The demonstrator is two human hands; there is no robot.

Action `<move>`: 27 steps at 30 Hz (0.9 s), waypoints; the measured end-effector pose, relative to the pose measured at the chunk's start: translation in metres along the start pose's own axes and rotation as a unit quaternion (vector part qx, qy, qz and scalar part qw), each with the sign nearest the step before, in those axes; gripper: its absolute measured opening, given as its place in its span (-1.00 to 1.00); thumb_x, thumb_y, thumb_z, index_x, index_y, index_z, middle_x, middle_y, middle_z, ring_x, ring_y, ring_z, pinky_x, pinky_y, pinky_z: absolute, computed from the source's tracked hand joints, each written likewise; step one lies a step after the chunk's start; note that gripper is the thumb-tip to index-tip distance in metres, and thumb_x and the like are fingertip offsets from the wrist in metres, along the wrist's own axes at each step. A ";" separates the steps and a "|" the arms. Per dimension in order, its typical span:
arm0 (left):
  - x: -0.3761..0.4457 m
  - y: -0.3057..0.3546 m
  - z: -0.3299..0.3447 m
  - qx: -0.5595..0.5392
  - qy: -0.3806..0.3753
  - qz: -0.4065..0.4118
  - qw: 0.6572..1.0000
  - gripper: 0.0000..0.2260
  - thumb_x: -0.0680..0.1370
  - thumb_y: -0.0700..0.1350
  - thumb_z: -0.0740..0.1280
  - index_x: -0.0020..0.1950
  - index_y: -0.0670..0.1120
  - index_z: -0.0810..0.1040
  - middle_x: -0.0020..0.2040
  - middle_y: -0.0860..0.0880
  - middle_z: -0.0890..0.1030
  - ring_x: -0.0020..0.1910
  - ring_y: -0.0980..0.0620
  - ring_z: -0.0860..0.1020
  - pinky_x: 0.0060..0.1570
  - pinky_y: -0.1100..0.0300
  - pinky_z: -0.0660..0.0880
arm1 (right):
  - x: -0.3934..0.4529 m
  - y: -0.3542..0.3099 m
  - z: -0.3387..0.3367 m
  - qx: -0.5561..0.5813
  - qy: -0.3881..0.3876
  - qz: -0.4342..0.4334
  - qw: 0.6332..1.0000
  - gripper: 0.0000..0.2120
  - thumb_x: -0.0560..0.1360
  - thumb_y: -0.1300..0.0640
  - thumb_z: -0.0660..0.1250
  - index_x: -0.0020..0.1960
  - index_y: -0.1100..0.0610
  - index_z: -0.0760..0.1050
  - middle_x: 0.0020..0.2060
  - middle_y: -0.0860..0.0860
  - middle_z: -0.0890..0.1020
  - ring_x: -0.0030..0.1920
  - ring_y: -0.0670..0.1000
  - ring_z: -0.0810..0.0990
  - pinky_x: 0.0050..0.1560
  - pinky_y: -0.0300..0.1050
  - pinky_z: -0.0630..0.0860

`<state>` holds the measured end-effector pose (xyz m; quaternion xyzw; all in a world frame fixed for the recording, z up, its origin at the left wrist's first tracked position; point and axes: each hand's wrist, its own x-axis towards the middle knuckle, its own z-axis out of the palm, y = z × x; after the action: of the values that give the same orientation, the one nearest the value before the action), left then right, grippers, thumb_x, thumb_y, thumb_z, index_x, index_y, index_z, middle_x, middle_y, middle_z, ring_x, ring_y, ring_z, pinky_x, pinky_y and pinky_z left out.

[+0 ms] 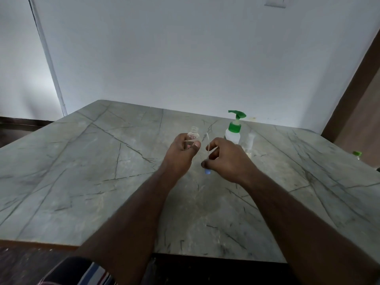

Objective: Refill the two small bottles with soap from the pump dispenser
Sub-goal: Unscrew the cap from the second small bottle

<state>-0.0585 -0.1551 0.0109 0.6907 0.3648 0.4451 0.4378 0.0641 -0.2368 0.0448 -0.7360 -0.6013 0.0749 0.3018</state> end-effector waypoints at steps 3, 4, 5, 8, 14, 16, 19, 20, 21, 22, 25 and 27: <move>-0.001 0.000 0.001 0.020 -0.007 0.000 1.000 -0.69 0.63 0.02 0.29 0.35 -0.03 0.43 0.15 0.03 0.59 0.09 0.07 0.56 -0.09 0.26 0.44 | 0.001 0.008 0.008 -0.009 0.002 0.004 1.000 -0.62 0.40 0.03 0.50 0.14 0.08 0.49 -0.11 -0.04 0.63 -0.18 -0.09 0.58 -0.30 -0.37 0.39; -0.001 0.000 0.002 0.025 -0.009 0.001 1.000 -0.68 0.63 0.02 0.29 0.36 -0.03 0.43 0.17 0.03 0.58 0.11 0.07 0.56 -0.08 0.24 0.43 | 0.002 0.011 0.009 -0.011 0.002 0.003 1.000 -0.63 0.39 0.03 0.50 0.14 0.08 0.49 -0.12 -0.05 0.62 -0.17 -0.08 0.58 -0.28 -0.36 0.40; -0.001 0.000 0.003 0.033 -0.011 0.001 0.999 -0.67 0.64 0.02 0.29 0.37 -0.04 0.42 0.18 0.04 0.57 0.12 0.07 0.55 -0.07 0.24 0.42 | 0.002 0.013 0.009 -0.014 -0.001 0.003 1.000 -0.63 0.39 0.03 0.50 0.13 0.07 0.50 -0.12 -0.05 0.63 -0.17 -0.08 0.59 -0.27 -0.34 0.42; -0.001 0.001 0.005 0.055 -0.013 0.002 0.998 -0.66 0.64 0.03 0.28 0.39 -0.03 0.39 0.15 0.09 0.51 0.06 0.13 0.50 -0.14 0.31 0.37 | 0.004 0.018 0.011 -0.021 -0.012 0.000 1.000 -0.63 0.38 0.02 0.50 0.12 0.06 0.50 -0.10 -0.04 0.65 -0.16 -0.10 0.59 -0.25 -0.33 0.43; -0.003 0.002 0.005 0.068 -0.026 0.002 0.997 -0.66 0.65 0.03 0.27 0.39 -0.04 0.39 0.16 0.08 0.49 0.08 0.11 0.48 -0.15 0.32 0.36 | 0.005 0.018 0.009 -0.008 -0.024 0.004 1.000 -0.59 0.37 -0.01 0.51 0.15 0.07 0.48 -0.10 -0.05 0.61 -0.11 -0.05 0.60 -0.26 -0.34 0.41; -0.004 0.003 0.006 0.070 -0.030 0.001 0.997 -0.64 0.65 0.02 0.27 0.41 -0.05 0.37 0.26 0.03 0.52 0.12 0.09 0.47 -0.05 0.25 0.36 | 0.005 0.019 0.009 -0.006 -0.028 0.006 1.000 -0.57 0.36 0.00 0.52 0.16 0.07 0.48 -0.09 -0.04 0.61 -0.11 -0.05 0.60 -0.25 -0.33 0.42; -0.004 0.004 0.006 0.072 -0.034 -0.002 0.997 -0.62 0.65 0.02 0.26 0.44 -0.06 0.35 0.37 -0.05 0.50 0.16 0.09 0.45 0.04 0.18 0.37 | 0.004 0.020 0.007 -0.005 -0.032 0.009 0.999 -0.53 0.34 0.00 0.53 0.18 0.06 0.48 -0.06 -0.01 0.64 -0.08 -0.03 0.62 -0.15 -0.22 0.52; -0.004 0.005 0.006 0.073 -0.035 -0.003 0.997 -0.61 0.65 0.03 0.26 0.44 -0.06 0.35 0.38 -0.06 0.50 0.16 0.09 0.45 0.05 0.17 0.37 | 0.004 0.021 0.007 -0.004 -0.033 0.011 0.999 -0.52 0.33 0.00 0.54 0.18 0.06 0.48 -0.06 -0.01 0.65 -0.08 -0.03 0.62 -0.11 -0.19 0.54; -0.005 0.005 0.006 0.074 -0.034 -0.002 0.997 -0.61 0.65 0.03 0.26 0.44 -0.06 0.35 0.38 -0.06 0.50 0.16 0.09 0.45 0.05 0.17 0.37 | 0.004 0.022 0.006 -0.003 -0.033 0.013 0.999 -0.50 0.32 0.00 0.55 0.19 0.06 0.47 -0.07 -0.02 0.65 -0.08 -0.04 0.63 -0.10 -0.17 0.56; -0.005 0.005 0.006 0.075 -0.034 -0.002 0.997 -0.61 0.65 0.03 0.26 0.44 -0.06 0.35 0.38 -0.06 0.50 0.16 0.09 0.45 0.05 0.17 0.37 | 0.005 0.023 0.006 -0.001 -0.034 0.015 0.999 -0.49 0.31 0.00 0.55 0.19 0.05 0.47 -0.08 -0.02 0.65 -0.10 -0.06 0.63 -0.11 -0.17 0.57; -0.005 0.005 0.005 0.073 -0.037 -0.005 0.997 -0.61 0.65 0.03 0.26 0.44 -0.07 0.35 0.38 -0.07 0.50 0.17 0.06 0.47 0.05 0.15 0.38 | 0.006 0.023 0.003 0.009 -0.047 0.018 0.999 -0.44 0.28 0.01 0.58 0.21 0.04 0.46 -0.11 -0.04 0.64 -0.13 -0.11 0.61 -0.14 -0.21 0.57; -0.005 0.005 0.005 0.067 -0.038 -0.006 0.997 -0.61 0.65 0.03 0.27 0.44 -0.06 0.35 0.38 -0.07 0.50 0.18 0.06 0.47 0.06 0.15 0.38 | 0.008 0.023 0.001 0.020 -0.058 0.020 0.998 -0.42 0.27 0.02 0.59 0.21 0.05 0.45 -0.12 -0.04 0.63 -0.12 -0.09 0.62 -0.10 -0.15 0.60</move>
<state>-0.0547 -0.1632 0.0127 0.7330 0.3810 0.3904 0.4064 0.0847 -0.2315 0.0336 -0.7359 -0.6015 0.1358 0.2797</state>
